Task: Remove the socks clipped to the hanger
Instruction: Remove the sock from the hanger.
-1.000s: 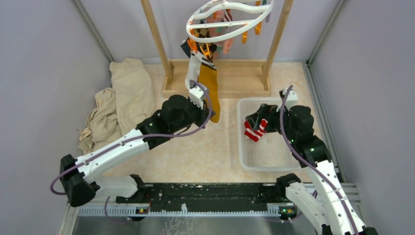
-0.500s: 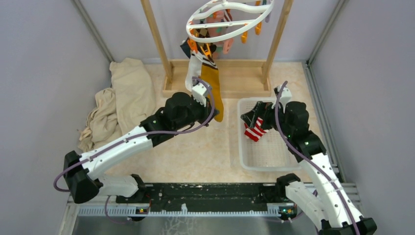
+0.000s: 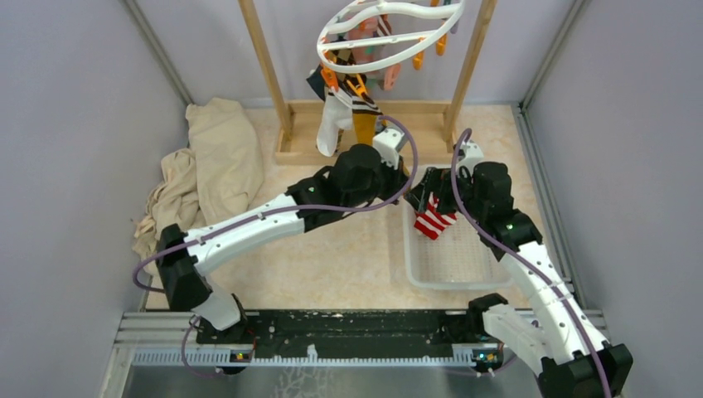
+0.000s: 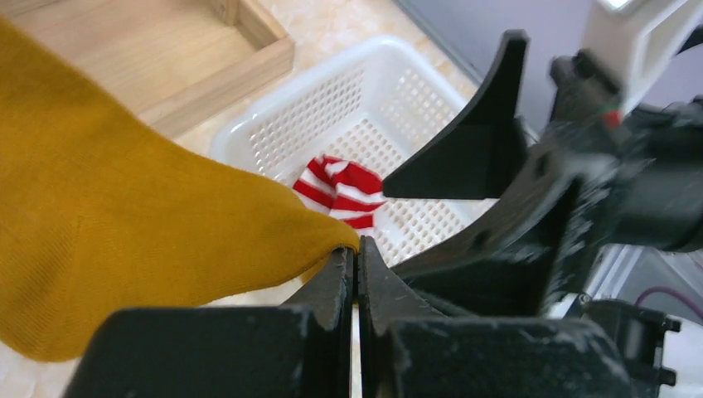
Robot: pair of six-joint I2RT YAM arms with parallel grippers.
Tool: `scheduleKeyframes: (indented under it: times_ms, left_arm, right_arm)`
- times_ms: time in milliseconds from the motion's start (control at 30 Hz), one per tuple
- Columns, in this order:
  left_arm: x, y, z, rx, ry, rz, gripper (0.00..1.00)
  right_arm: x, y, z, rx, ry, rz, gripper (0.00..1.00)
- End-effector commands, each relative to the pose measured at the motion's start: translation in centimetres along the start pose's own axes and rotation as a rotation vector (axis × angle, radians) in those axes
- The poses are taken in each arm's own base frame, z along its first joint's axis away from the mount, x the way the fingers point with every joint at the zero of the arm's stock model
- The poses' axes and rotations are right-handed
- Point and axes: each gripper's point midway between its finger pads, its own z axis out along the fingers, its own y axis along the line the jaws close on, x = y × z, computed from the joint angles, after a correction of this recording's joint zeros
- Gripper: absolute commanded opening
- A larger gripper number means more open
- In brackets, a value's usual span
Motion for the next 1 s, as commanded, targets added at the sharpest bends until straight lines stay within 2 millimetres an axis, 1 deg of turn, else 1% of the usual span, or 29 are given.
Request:
scheduleKeyframes:
  times_ms: [0, 67, 133, 233, 333, 433, 533, 633, 667, 700, 800, 967]
  left_arm:
    - [-2.6, -2.4, 1.1, -0.02, -0.036, 0.06, 0.0]
    - [-3.3, -3.3, 1.7, -0.01, -0.041, 0.073, 0.0]
    - [-3.4, -3.8, 2.0, 0.002, -0.041, 0.077, 0.0]
    - [-3.3, -3.9, 2.2, 0.012, -0.04, 0.079, 0.0]
    - [-2.7, -3.8, 1.8, 0.02, -0.032, 0.08, 0.0]
    - [-2.3, -3.4, 0.7, 0.019, -0.03, 0.077, 0.0]
    - [-1.6, -2.8, -0.3, 0.016, -0.016, 0.085, 0.0]
    - [-1.0, -2.3, -1.7, 0.016, -0.018, 0.091, 0.0]
    - [-1.0, -2.1, -2.2, 0.019, -0.025, 0.089, 0.0]
    - [-0.5, -1.7, -2.7, 0.019, -0.024, 0.089, 0.0]
    - [-0.2, -1.4, -4.3, 0.034, -0.042, 0.084, 0.0]
    - [0.7, -0.7, -6.2, 0.052, -0.062, 0.077, 0.0]
  right_arm:
    - [-3.2, 0.5, -1.3, 0.026, -0.109, -0.04, 0.98]
    - [-3.2, 0.3, -1.6, 0.041, -0.117, -0.037, 0.98]
    - [-3.0, 0.2, -1.7, 0.047, -0.114, -0.03, 0.98]
    - [-2.3, -0.2, -1.8, 0.067, -0.1, -0.018, 0.98]
    - [-1.7, -0.7, -2.0, 0.089, -0.087, -0.011, 0.98]
    - [-1.0, -1.1, -2.2, 0.103, -0.083, -0.008, 0.99]
    - [-0.7, -1.3, -2.6, 0.109, -0.096, -0.001, 0.98]
    - [-0.6, -1.0, -3.1, 0.101, -0.103, 0.0, 0.98]
    - [-0.7, -0.9, -3.3, 0.095, -0.11, 0.0, 0.98]
    - [-0.8, -0.8, -3.5, 0.092, -0.118, 0.0, 0.98]
    - [-1.2, -0.2, -4.0, 0.07, -0.145, 0.003, 0.98]
    - [-1.9, 1.2, -4.4, 0.009, -0.17, 0.035, 0.98]
